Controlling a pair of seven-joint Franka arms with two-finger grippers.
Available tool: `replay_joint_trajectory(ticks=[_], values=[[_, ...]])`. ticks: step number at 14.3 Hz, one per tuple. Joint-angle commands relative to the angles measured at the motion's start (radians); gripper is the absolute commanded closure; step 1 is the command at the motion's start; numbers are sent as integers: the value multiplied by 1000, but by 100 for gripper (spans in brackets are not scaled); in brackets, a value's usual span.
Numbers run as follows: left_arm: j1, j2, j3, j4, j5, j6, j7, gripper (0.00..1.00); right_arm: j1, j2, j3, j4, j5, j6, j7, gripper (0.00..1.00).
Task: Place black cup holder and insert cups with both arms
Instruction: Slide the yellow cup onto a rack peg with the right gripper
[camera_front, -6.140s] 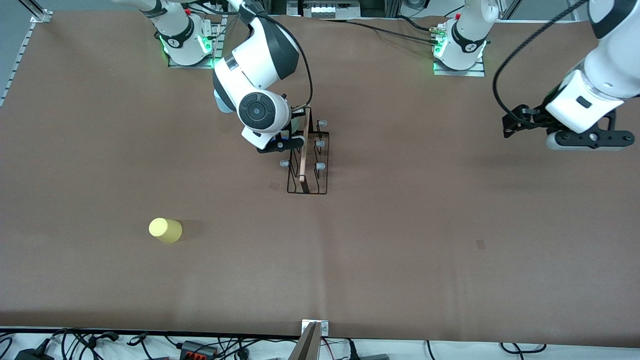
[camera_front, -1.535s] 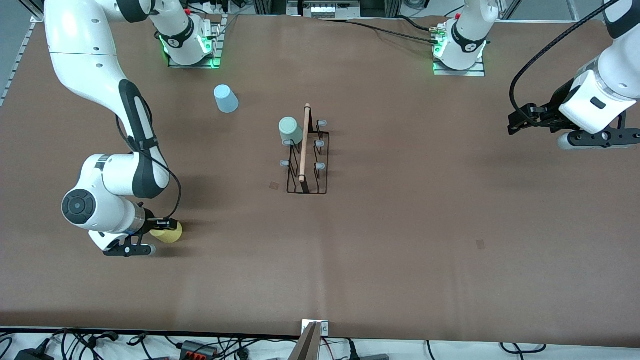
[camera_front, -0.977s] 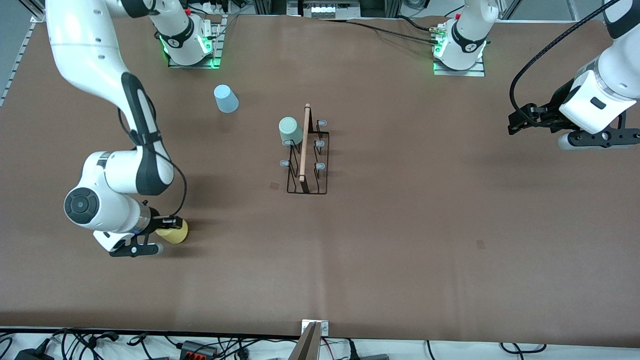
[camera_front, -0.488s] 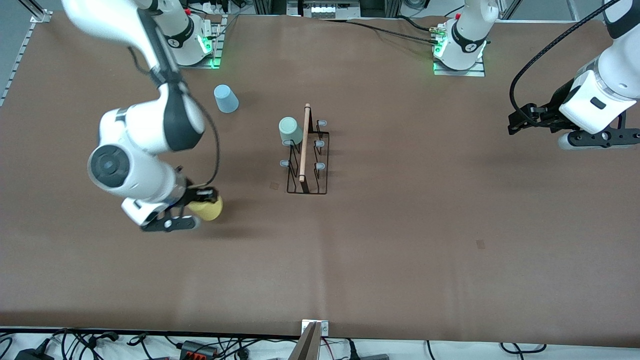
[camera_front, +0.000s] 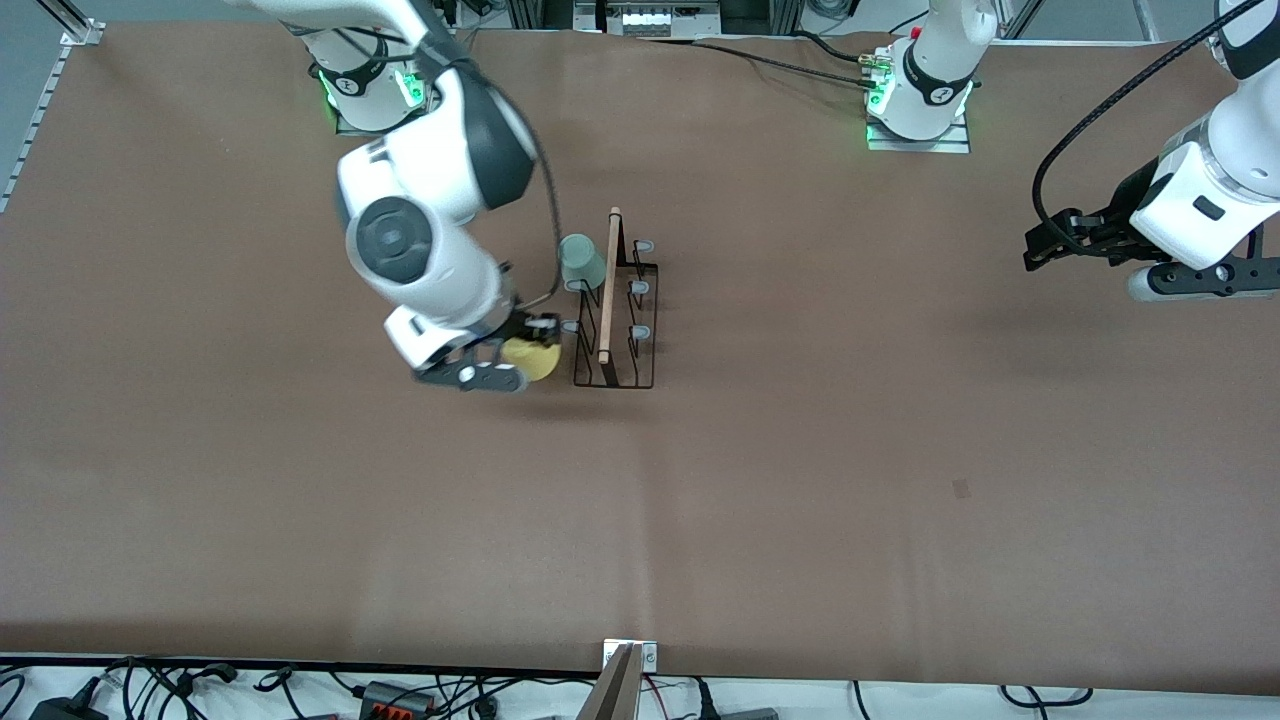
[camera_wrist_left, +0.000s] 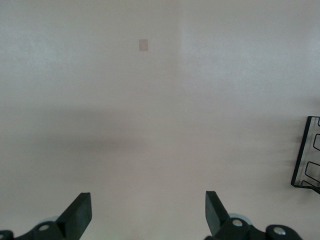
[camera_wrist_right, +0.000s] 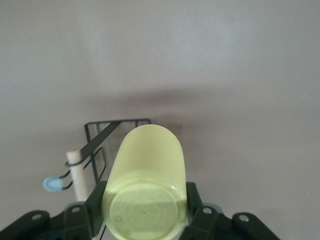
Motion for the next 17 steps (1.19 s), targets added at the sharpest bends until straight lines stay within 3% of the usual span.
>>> replay_joint_trajectory(ticks=[1, 17], values=[[-1, 4, -5, 20, 16, -18, 3, 0, 20, 9, -10, -12, 15, 6, 39, 79], [-9, 7, -43, 45, 9, -6, -10, 0, 57, 100, -9, -12, 39, 42, 37, 78]])
